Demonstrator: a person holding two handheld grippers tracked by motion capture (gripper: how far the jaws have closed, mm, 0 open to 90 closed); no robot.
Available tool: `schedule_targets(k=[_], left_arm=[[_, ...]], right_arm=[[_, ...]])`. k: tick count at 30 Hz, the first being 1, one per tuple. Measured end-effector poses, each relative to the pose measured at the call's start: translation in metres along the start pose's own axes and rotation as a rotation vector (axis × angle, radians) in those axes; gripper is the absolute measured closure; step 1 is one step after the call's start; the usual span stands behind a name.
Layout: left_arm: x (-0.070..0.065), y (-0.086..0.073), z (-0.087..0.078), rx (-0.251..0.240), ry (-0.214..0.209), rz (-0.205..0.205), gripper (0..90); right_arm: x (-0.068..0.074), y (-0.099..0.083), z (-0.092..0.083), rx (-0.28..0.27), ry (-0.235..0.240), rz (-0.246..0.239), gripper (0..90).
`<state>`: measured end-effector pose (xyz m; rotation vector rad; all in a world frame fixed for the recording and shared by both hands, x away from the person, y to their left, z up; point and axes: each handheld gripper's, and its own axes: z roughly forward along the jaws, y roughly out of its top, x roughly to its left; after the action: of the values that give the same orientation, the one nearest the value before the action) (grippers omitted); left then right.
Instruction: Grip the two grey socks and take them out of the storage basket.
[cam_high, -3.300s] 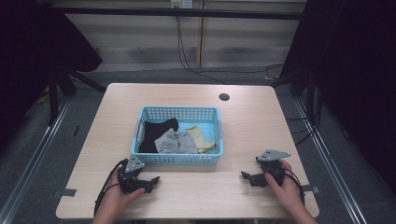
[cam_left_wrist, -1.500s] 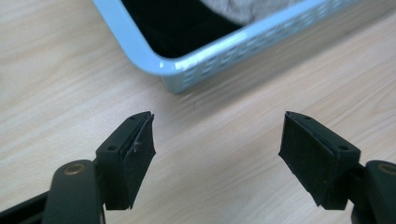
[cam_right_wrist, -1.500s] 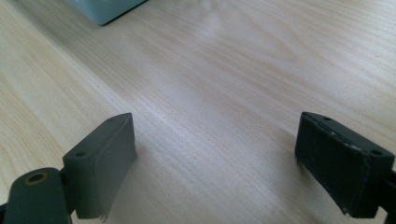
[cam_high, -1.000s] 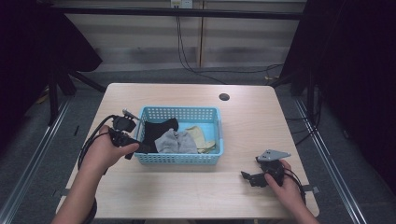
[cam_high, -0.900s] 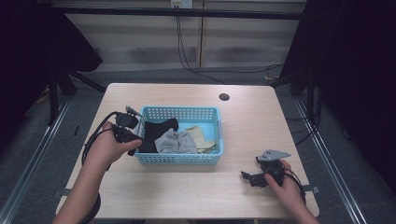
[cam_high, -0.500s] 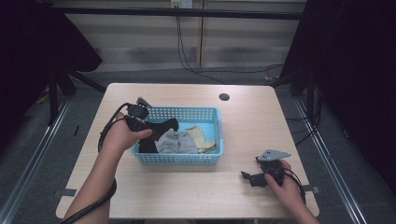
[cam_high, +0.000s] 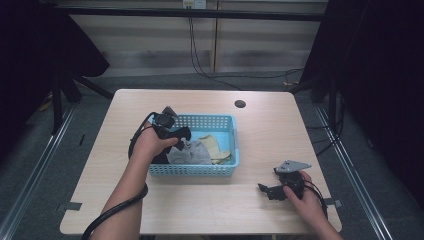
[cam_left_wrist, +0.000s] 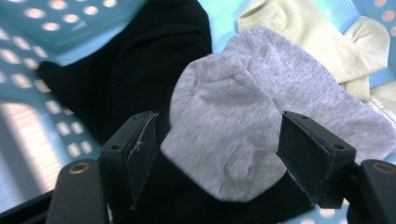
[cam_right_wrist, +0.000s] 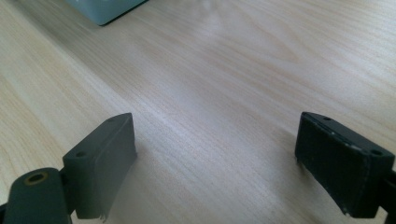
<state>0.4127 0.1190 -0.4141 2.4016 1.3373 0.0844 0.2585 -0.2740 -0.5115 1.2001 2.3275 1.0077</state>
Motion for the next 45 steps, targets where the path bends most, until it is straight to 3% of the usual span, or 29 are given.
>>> schedule_targets(k=[3, 11, 13, 14, 18, 20, 21, 22, 25, 26, 34, 45], left_arm=[[-0.002, 0.002, 0.013, 0.015, 0.001, 0.022, 27.6], [-0.003, 0.006, 0.028, 0.021, 0.019, 0.026, 28.1], [-0.004, 0.006, 0.034, 0.023, 0.008, 0.037, 29.6], [-0.004, 0.005, 0.040, 0.037, -0.020, 0.020, 29.6], [-0.006, 0.004, 0.046, 0.062, -0.009, 0.023, 30.4], [-0.005, 0.004, 0.048, 0.076, 0.008, 0.025, 34.6], [-0.005, 0.004, 0.047, 0.093, 0.023, 0.028, 40.8], [-0.005, 0.005, 0.045, 0.127, 0.032, 0.043, 57.5], [-0.005, 0.006, 0.041, 0.152, 0.025, 0.054, 75.8], [-0.007, 0.009, 0.035, 0.157, 0.001, 0.053, 80.0], [-0.006, 0.015, 0.008, 0.130, -0.041, 0.021, 82.3], [-0.002, 0.024, -0.029, 0.101, -0.055, -0.020, 82.2]], right_arm=[[0.000, 0.000, 0.000, 0.002, -0.001, 0.003, 12.0], [0.000, 0.000, 0.000, 0.002, 0.004, -0.001, 12.0], [-0.001, 0.000, 0.000, 0.000, 0.005, -0.004, 12.0], [0.000, 0.000, 0.000, 0.002, 0.004, -0.003, 12.0], [0.000, 0.000, 0.000, 0.003, 0.004, -0.002, 12.0], [-0.001, 0.000, 0.000, 0.001, 0.004, -0.005, 12.0], [0.000, 0.000, 0.000, 0.003, 0.004, -0.002, 12.0], [-0.001, 0.000, 0.000, 0.001, 0.004, -0.004, 12.0], [0.000, 0.000, 0.000, 0.003, 0.004, -0.003, 12.0], [0.000, 0.000, 0.000, 0.004, 0.003, -0.003, 12.0], [-0.001, 0.000, 0.000, 0.005, 0.003, -0.004, 12.0], [-0.001, 0.000, 0.000, 0.004, 0.004, -0.003, 12.0]])
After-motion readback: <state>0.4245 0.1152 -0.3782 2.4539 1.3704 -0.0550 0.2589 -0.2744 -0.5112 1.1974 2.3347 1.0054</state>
